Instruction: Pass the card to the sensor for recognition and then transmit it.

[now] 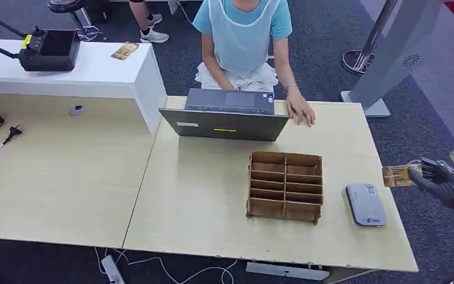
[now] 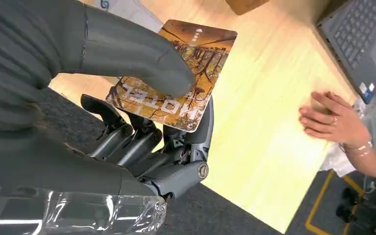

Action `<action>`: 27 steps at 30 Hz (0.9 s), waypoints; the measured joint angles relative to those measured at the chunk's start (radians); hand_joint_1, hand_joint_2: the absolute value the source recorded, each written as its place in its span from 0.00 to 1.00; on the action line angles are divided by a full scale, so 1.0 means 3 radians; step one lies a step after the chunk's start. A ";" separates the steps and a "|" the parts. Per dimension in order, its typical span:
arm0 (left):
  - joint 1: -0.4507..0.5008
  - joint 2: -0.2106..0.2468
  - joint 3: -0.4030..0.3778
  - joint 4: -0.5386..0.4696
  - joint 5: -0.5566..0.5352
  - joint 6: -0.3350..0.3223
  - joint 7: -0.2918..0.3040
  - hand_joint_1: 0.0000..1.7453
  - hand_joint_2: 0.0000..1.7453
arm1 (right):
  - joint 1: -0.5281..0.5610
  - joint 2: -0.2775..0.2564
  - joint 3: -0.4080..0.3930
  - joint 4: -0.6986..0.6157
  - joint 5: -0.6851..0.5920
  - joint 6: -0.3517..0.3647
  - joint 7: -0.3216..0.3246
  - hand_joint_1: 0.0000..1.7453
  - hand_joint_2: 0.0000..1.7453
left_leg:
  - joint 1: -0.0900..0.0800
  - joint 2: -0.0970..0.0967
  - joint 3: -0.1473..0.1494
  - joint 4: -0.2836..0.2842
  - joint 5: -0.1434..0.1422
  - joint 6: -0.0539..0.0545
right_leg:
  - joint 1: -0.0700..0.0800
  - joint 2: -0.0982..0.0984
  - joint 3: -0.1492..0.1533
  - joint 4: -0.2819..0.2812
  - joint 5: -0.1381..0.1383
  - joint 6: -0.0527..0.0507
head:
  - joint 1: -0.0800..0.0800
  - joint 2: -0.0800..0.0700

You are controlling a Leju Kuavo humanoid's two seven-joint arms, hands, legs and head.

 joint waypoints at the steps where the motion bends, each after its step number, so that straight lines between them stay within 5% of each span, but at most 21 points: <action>1: 0.0000 0.0000 0.0000 0.0000 -0.0004 0.0000 0.0000 0.00 0.00 | 0.0015 0.0002 0.0009 -0.0003 0.0012 -0.0009 0.0000 1.00 1.00 | 0.0000 0.0000 0.0000 0.0000 0.0000 0.0000 | 0.0000 0.0000 0.0000 0.0000 0.0000 0.0000 | 0.0000 0.0000; 27: -0.0002 0.0004 0.0000 0.0000 -0.0020 0.0010 0.0005 0.00 0.00 | 0.0123 0.0207 0.0167 -0.0003 0.0187 -0.0102 -0.0003 1.00 1.00 | 0.0000 0.0001 0.0000 0.0000 0.0000 0.0000 | 0.0000 0.0000 0.0000 0.0000 0.0000 0.0000 | 0.0000 0.0000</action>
